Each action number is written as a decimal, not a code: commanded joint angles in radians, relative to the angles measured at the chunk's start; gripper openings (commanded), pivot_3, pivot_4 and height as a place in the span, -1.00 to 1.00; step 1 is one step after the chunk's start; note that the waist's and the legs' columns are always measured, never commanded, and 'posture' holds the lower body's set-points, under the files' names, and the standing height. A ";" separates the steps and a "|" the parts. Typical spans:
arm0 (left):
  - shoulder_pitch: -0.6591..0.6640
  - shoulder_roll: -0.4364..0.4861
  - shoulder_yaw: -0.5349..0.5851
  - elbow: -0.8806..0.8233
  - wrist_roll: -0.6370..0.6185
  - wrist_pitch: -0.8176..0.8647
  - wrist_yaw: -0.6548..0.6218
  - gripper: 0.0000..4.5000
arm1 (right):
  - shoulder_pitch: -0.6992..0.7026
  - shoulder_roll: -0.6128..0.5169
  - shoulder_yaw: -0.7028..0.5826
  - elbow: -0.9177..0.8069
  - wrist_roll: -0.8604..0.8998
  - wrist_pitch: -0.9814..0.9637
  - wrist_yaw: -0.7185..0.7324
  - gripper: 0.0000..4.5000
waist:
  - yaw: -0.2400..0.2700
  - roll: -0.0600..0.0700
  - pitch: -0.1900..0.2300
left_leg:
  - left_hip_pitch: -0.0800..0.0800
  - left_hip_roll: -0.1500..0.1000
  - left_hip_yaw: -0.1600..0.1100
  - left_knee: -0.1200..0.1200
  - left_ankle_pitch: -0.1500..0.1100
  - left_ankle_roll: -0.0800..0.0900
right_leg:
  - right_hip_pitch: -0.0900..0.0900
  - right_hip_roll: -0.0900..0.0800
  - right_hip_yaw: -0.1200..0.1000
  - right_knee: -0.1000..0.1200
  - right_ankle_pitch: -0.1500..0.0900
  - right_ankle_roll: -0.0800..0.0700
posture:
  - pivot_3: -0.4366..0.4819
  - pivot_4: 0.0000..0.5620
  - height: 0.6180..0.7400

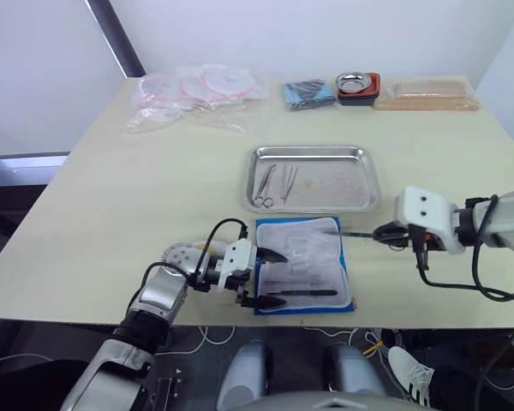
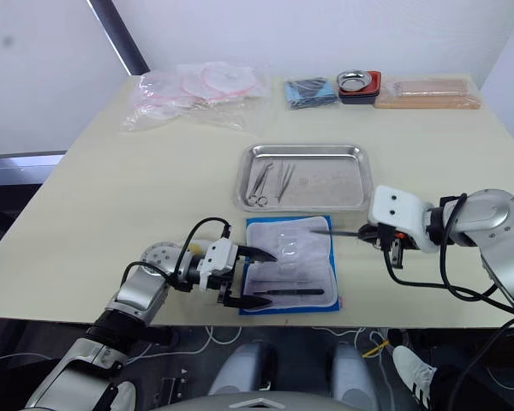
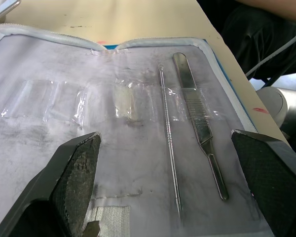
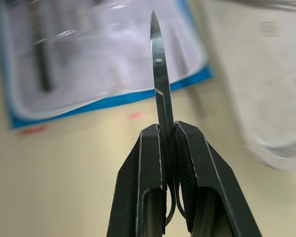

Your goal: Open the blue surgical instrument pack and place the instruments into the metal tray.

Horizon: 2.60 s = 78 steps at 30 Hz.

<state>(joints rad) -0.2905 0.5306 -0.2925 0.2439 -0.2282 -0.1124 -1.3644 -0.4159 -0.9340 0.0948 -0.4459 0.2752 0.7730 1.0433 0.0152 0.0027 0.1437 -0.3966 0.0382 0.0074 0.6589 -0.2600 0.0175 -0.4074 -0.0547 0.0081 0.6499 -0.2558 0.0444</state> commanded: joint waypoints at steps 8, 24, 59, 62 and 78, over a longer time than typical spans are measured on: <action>0.067 0.022 -0.083 0.084 0.109 0.126 0.052 1.00 | -0.176 0.444 0.003 0.150 -0.021 0.224 -0.445 -0.96 | 0.001 0.006 -0.006 | 0.000 0.000 0.000 -0.002 0.000 0.001 | 0.000 0.000 0.000 0.000 0.001 -0.001 | -0.05 -0.47 1.00; 0.088 0.039 -0.081 0.047 0.103 0.140 0.069 1.00 | -0.349 0.785 -0.016 0.552 -0.122 0.159 -0.775 -0.96 | -0.004 0.006 -0.007 | 0.000 -0.001 0.001 -0.005 0.001 0.002 | 0.000 0.002 0.000 -0.002 0.002 -0.003 | -0.05 -0.47 1.00; 0.078 0.037 -0.081 0.089 0.101 0.116 0.068 1.00 | -0.181 0.658 -0.063 0.287 -0.010 0.048 -0.574 0.96 | -0.004 0.006 -0.007 | 0.001 -0.001 0.000 -0.006 0.002 0.004 | 0.002 0.003 0.003 -0.002 0.001 -0.001 | -0.05 -0.47 1.00; 0.075 0.034 -0.079 0.094 0.100 0.112 0.071 1.00 | -0.071 0.581 -0.058 0.182 0.045 -0.001 -0.448 0.96 | -0.002 0.007 -0.007 | 0.001 -0.001 0.000 -0.006 0.002 0.004 | 0.002 0.003 0.003 -0.002 0.001 0.000 | -0.05 -0.47 1.00; 0.050 0.038 -0.085 0.146 0.111 0.072 0.058 1.00 | 0.408 0.146 -0.354 0.091 0.303 -0.489 0.233 0.96 | -0.004 0.003 -0.004 | 0.003 -0.001 -0.004 -0.006 0.002 0.003 | 0.007 0.002 -0.002 -0.008 0.000 0.000 | -0.05 -0.47 1.00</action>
<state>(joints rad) -0.2926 0.5476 -0.3195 0.2290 -0.2286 -0.0967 -1.3279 -0.0129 -0.7541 -0.1954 -0.3498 0.5133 0.3145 1.1946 0.0115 0.0054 0.1397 -0.3927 0.0375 0.0037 0.6523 -0.2581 0.0207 -0.4004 -0.0529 0.0067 0.6423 -0.2554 0.0448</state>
